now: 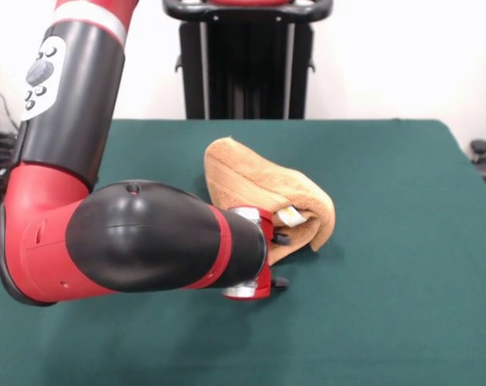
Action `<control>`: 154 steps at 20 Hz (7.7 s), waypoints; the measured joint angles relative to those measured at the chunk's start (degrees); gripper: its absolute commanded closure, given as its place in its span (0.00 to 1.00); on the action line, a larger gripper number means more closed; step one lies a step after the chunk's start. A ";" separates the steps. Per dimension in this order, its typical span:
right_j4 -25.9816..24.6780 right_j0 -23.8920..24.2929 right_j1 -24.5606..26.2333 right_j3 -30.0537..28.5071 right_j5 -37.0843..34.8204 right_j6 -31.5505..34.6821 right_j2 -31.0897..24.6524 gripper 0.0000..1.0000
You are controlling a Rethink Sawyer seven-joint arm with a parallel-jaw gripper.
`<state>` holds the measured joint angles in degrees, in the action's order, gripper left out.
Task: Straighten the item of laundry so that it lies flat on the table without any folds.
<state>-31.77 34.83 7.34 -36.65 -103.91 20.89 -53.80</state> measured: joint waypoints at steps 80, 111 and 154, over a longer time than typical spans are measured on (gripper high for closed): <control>-0.61 -1.98 -0.54 -0.41 -7.10 0.00 4.32 1.00; 0.15 -0.32 -9.70 -4.30 5.69 0.00 4.37 1.00; -0.69 0.47 -16.77 2.07 5.84 0.00 4.36 1.00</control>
<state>-32.46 35.30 -9.43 -34.58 -98.07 20.89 -49.44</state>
